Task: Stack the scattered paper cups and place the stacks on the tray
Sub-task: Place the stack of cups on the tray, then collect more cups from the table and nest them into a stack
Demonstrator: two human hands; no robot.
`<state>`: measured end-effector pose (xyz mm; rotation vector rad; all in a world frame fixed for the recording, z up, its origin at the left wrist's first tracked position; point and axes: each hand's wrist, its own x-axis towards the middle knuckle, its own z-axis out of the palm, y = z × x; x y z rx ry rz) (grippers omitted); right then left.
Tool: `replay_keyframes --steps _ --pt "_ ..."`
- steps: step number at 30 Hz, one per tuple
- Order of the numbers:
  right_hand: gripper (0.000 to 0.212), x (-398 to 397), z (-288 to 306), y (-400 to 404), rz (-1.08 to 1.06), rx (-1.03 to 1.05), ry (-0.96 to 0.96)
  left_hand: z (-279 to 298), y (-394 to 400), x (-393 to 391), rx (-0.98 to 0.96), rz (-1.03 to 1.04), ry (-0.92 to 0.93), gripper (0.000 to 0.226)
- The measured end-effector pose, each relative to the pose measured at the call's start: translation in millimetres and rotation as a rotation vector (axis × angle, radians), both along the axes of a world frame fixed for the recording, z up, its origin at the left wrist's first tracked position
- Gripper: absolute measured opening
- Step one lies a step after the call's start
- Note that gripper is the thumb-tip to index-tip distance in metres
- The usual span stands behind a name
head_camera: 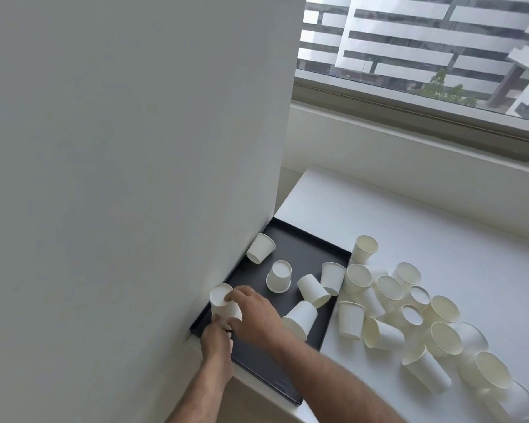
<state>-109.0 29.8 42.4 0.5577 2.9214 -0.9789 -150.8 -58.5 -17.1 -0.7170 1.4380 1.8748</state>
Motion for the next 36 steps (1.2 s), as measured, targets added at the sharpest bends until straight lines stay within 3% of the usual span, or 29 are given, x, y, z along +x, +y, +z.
replay_keyframes --steps 5,11,15,19,24,29,36 --pt "0.069 16 -6 2 -0.041 -0.018 0.061 -13 3 9 0.008 0.011 0.021 0.021" --pt "0.054 65 -18 25 -0.197 0.057 0.212 -15 18 54 -0.124 -0.074 0.062 0.036" --pt "0.051 111 -28 48 -0.354 0.125 0.257 -10 31 84 -0.252 -0.342 0.374 0.034" --pt "0.05 167 -37 76 -0.572 0.187 0.251 4 58 95 -0.315 -0.708 0.837 0.033" --pt "0.058 236 -46 104 -0.802 0.281 0.085 17 99 108 -0.337 -1.098 1.346 0.039" --pt "0.061 286 -52 123 -0.978 0.256 -0.085 20 134 127 -0.487 -1.12 1.366 0.048" --pt "0.072 314 -63 157 -0.936 0.229 -0.241 9 155 151 -0.617 -1.159 1.51 0.038"
